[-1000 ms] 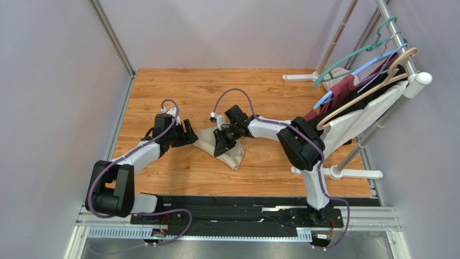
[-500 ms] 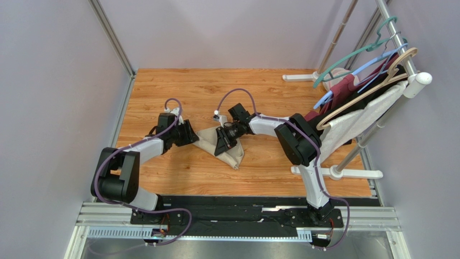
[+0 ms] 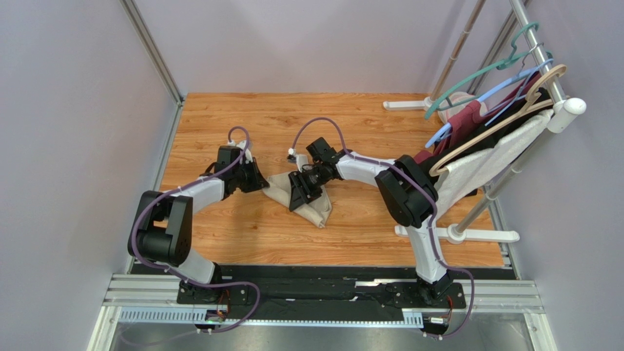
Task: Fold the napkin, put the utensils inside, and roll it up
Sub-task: Roll the napkin with the utensil
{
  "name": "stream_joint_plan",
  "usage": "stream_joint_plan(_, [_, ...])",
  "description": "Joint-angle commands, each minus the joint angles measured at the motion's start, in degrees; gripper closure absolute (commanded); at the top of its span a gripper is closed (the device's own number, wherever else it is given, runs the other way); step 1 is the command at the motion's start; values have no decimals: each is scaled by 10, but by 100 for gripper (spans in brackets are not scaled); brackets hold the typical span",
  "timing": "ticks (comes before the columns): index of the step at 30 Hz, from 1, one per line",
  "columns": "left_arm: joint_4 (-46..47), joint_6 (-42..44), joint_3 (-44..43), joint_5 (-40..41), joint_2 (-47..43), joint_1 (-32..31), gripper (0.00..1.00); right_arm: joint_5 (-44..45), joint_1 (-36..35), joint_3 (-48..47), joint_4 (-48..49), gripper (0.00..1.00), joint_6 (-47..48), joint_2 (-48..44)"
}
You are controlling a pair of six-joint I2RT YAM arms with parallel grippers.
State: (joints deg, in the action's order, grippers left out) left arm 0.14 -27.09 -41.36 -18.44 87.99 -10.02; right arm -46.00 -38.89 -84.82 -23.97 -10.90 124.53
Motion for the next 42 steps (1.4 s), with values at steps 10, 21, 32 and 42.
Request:
stream_joint_plan(10, [-63, 14, -57, -8, 24, 0, 100, 258, -21, 60, 31, 44, 20, -191])
stream_joint_plan(21, [-69, 13, -63, -7, 27, 0, 100, 533, -181, 58, 35, 44, 129, -183])
stream_joint_plan(32, [-71, 14, -64, -8, 28, 0, 100, 567, -202, 57, 45, 44, 147, -126])
stream_joint_plan(42, [-69, 16, -68, -12, 32, 0, 100, 570, -201, 62, 46, 46, 152, -90])
